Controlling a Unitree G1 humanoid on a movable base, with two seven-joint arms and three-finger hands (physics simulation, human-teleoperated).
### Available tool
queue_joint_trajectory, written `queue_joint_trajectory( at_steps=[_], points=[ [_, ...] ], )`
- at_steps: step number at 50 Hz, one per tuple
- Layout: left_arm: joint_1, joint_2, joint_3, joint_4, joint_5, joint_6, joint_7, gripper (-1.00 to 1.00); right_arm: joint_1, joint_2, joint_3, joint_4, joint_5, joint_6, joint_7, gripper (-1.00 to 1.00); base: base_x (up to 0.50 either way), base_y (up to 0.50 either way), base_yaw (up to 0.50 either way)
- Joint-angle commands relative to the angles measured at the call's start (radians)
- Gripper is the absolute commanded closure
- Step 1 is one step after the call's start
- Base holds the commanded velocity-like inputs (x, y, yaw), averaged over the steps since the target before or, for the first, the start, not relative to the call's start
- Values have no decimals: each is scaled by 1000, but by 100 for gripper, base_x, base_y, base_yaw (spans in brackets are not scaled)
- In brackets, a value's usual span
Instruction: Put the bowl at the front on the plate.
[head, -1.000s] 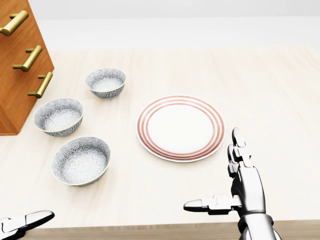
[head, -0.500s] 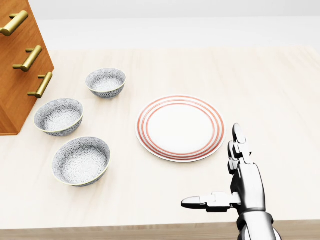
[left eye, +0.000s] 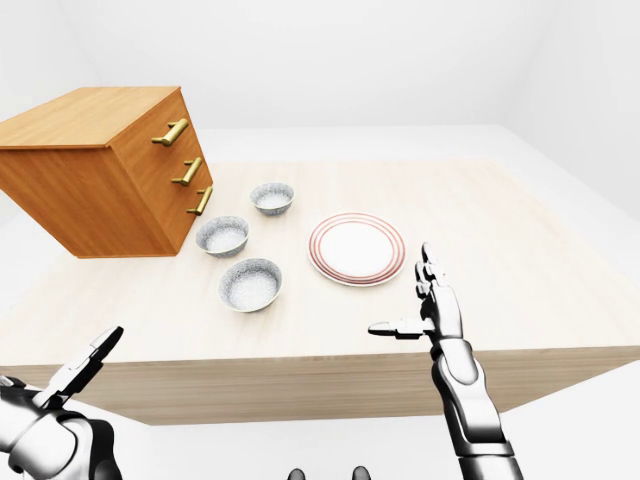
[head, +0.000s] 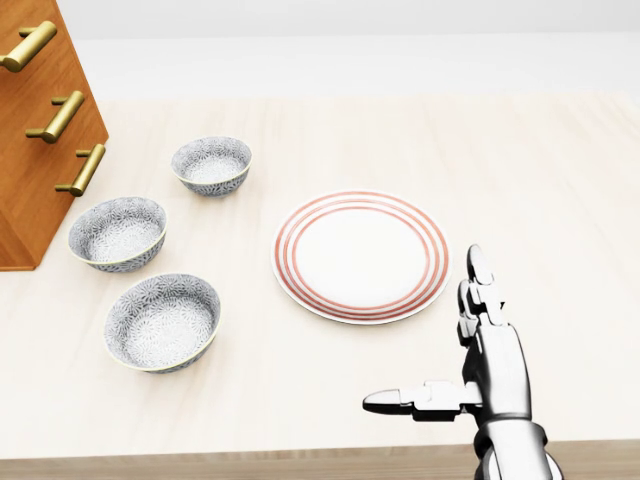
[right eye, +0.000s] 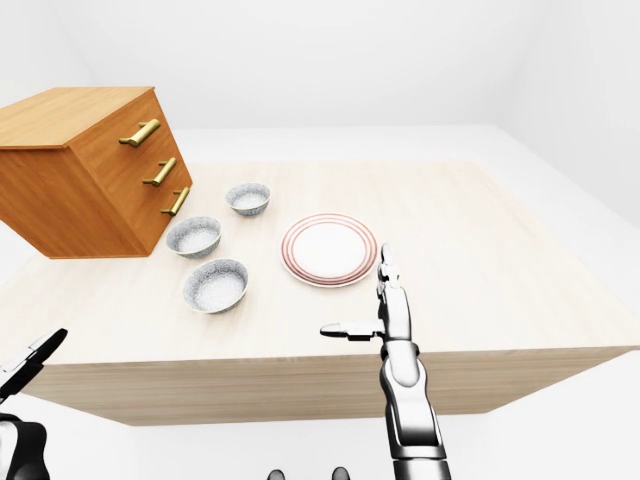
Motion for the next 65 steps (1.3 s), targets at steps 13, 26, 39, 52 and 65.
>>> queue_joint_trajectory(
  at_steps=[13,26,39,52,65],
  points=[
    [43,-23,56,-186,-31,0,-1,-100,3,-1,-8,-7,18,16,4,-100,0,0,0],
    [32,-36,70,-189,-12,0,-19,-100,3,-1,-8,-7,18,16,3,-100,0,0,0],
    [28,-40,75,-190,-6,0,-25,-100,3,-1,-8,-7,18,16,3,-100,0,0,0],
    [27,-42,76,-190,-4,0,-27,-100,3,-1,-7,-7,18,16,3,-100,0,0,0],
    [24,-43,77,-194,-2,0,-29,-100,5,-5,-14,5,29,-11,17,-100,0,0,0]
  ],
)
